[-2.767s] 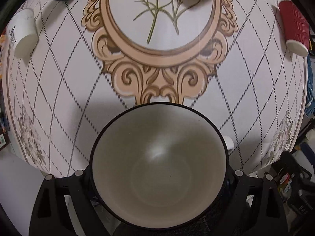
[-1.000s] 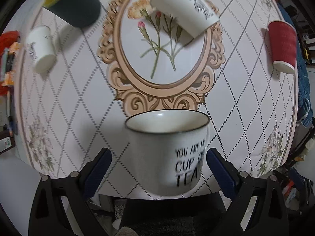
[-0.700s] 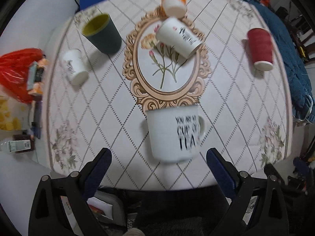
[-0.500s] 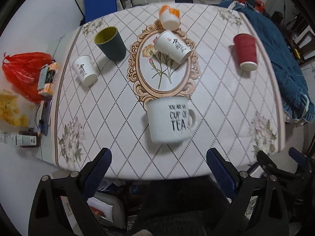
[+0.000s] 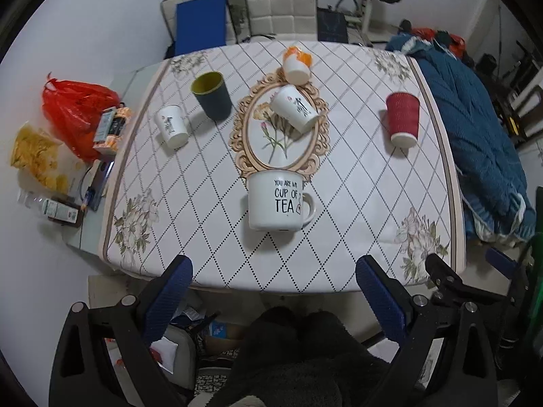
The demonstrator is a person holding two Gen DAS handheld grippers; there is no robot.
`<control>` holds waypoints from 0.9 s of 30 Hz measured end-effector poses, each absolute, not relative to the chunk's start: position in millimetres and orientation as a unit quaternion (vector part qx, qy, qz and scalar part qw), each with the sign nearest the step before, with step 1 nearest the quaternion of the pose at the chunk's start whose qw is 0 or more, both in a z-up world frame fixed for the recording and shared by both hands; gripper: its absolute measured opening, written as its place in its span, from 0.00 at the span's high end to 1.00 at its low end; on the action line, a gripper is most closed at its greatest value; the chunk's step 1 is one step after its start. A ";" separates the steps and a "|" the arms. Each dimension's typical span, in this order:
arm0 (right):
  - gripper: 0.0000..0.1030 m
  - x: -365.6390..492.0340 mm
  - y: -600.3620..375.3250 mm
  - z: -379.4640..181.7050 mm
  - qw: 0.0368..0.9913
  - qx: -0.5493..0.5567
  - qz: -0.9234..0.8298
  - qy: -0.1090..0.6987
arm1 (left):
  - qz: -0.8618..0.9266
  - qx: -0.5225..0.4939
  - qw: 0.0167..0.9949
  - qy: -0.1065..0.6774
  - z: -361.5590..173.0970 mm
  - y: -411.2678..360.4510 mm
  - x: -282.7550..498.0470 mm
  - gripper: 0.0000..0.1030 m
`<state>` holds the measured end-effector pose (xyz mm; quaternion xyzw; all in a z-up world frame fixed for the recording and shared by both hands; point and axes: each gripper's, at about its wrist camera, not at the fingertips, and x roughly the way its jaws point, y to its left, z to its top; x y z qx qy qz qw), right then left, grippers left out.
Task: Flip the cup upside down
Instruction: 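Move the right tool toward the white mug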
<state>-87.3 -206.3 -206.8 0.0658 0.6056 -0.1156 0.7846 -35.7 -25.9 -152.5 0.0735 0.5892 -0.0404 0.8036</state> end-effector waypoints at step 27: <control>0.00 -56.2 -140.0 -157.2 0.807 0.041 -0.039 0.588 | 0.068 0.015 0.788 0.612 -198.9 107.4 5.3 0.02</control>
